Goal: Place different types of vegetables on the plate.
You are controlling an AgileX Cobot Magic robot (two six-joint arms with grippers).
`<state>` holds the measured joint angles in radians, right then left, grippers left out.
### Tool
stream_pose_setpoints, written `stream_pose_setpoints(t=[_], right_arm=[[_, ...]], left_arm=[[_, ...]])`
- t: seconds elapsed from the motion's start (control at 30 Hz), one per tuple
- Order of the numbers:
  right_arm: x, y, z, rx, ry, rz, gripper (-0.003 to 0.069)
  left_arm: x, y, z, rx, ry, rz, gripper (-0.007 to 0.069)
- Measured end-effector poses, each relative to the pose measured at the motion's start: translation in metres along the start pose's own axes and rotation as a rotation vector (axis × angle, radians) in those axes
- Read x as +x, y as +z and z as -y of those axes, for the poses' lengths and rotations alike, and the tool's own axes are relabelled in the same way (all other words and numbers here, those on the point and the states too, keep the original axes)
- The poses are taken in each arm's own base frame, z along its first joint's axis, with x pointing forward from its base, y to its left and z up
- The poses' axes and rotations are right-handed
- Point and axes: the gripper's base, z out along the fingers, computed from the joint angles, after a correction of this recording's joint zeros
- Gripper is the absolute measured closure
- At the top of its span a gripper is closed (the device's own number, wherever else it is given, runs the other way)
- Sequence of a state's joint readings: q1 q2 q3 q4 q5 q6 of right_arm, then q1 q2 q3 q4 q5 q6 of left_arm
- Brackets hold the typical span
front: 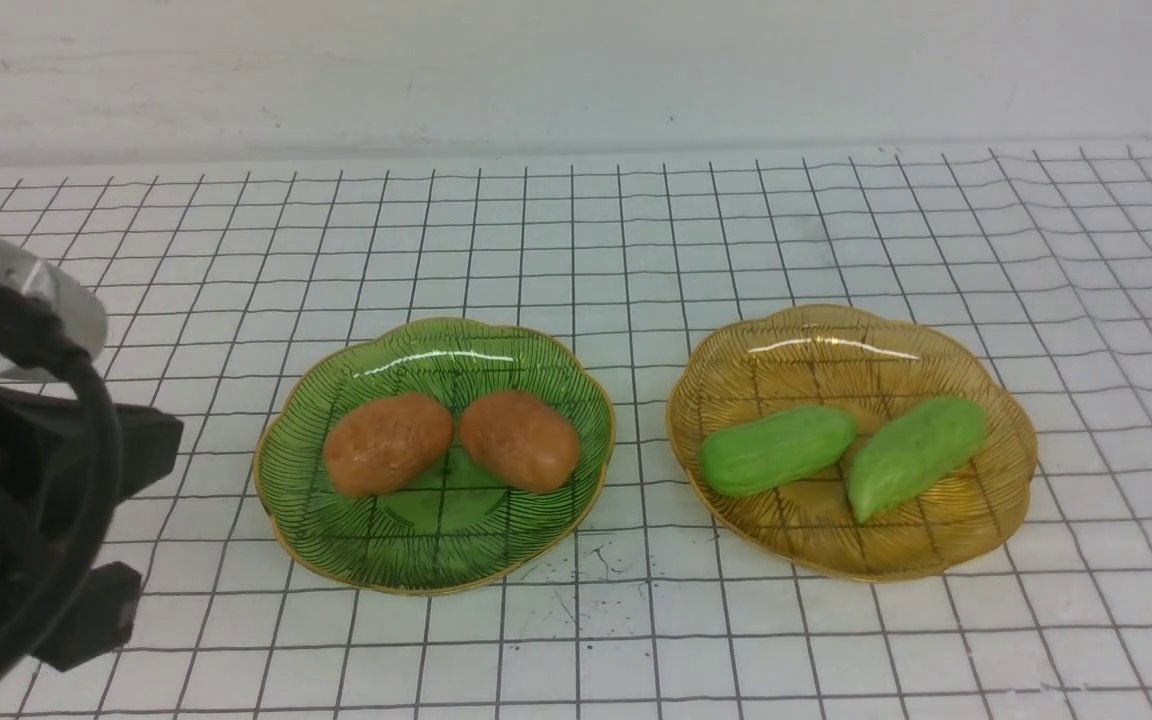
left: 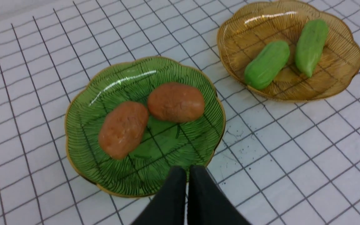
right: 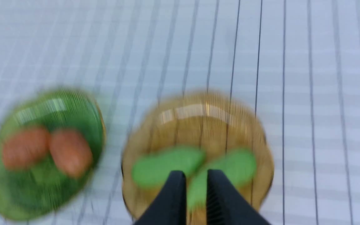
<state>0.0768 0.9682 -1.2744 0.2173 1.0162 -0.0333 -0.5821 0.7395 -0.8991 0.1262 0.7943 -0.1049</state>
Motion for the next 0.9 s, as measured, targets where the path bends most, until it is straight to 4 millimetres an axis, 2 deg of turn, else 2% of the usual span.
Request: stream_pose_setpoints(t=[0.03,0.1,0.13,0.27,0.33,0.43,0.6,0.77,0.9], right_arm=[[0.012,-0.019,-0.001,0.001,-0.003,0.100,0.0603],[0.036,-0.038,0.000,0.006,-0.004,0.254,0.0622],[0.047,-0.053,0.000,0.008,-0.011,0.350,0.0627],[0.116,-0.094,0.008,0.043,-0.056,0.845,0.0653],[0.147,-0.102,0.010,0.043,-0.068,0.955,0.0658],[0.172,-0.099,0.013,0.044,-0.073,1.004,0.0661],[0.179,-0.088,0.015,0.052,-0.076,0.968,0.0661],[0.179,-0.088,0.015,0.052,-0.077,0.971,0.0661],[0.179,-0.088,0.015,0.052,-0.077,0.972,0.0661]], left_arm=[[-0.002,0.000,0.000,0.002,0.001,0.024,0.0632],[-0.004,0.000,0.000,0.005,0.001,0.049,0.0632],[-0.006,0.000,0.001,0.006,0.001,0.065,0.0632],[-0.008,0.000,0.001,0.008,0.002,0.090,0.0632],[-0.010,-0.001,0.001,0.010,0.002,0.109,0.0632],[-0.013,-0.001,0.001,0.014,0.001,0.144,0.0632],[-0.013,-0.004,0.001,0.017,-0.005,0.171,0.0632],[0.004,-0.021,-0.001,0.019,-0.027,0.216,0.0632],[0.028,-0.041,-0.004,0.012,-0.032,0.299,0.0632]])
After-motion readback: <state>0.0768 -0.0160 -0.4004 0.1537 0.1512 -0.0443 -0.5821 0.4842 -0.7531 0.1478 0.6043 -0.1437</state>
